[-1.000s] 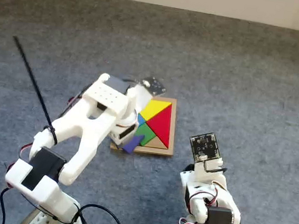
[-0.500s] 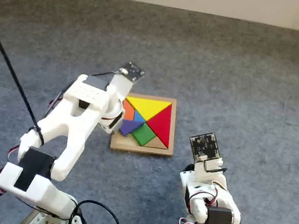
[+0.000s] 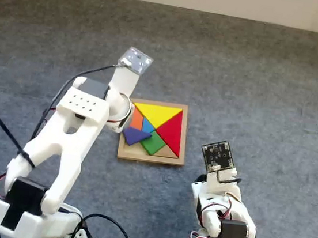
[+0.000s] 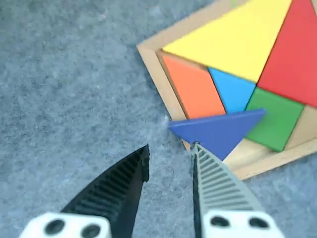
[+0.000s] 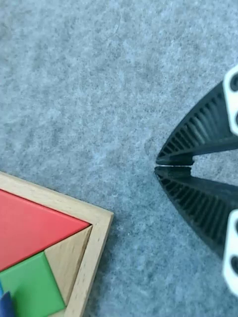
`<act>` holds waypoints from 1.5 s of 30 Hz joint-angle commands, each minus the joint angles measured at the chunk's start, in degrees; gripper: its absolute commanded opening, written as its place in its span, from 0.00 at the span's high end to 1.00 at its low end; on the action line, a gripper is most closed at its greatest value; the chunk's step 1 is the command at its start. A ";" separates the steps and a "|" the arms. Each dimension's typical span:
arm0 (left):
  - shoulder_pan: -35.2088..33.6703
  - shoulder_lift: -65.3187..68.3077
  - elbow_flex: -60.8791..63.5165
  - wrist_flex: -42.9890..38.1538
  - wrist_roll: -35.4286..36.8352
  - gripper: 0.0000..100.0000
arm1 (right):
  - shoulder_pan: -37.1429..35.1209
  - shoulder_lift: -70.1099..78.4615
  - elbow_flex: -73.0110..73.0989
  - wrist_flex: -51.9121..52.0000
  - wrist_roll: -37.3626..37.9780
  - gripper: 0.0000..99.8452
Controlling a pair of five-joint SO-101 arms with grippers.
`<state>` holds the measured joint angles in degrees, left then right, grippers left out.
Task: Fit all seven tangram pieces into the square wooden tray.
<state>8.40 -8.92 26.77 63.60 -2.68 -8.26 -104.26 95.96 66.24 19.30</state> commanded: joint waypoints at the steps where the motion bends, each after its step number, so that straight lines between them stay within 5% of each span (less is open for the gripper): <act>1: -0.57 -0.75 1.19 -5.19 4.22 0.86 | 0.66 -1.01 6.46 -1.10 0.09 0.98; 6: -0.57 5.67 4.79 -15.65 4.40 0.86 | 0.66 -1.01 6.46 -1.10 0.09 0.98; 28: 4.18 6.90 7.78 -14.68 -2.11 0.86 | 0.66 -1.01 6.46 -1.10 0.09 0.98; 45: 3.65 -22.64 26.33 -10.99 -2.11 0.86 | 0.66 -1.01 6.46 -1.10 0.09 0.98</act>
<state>11.74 -28.88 52.18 52.26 -4.44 -8.26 -104.26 95.96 66.24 19.30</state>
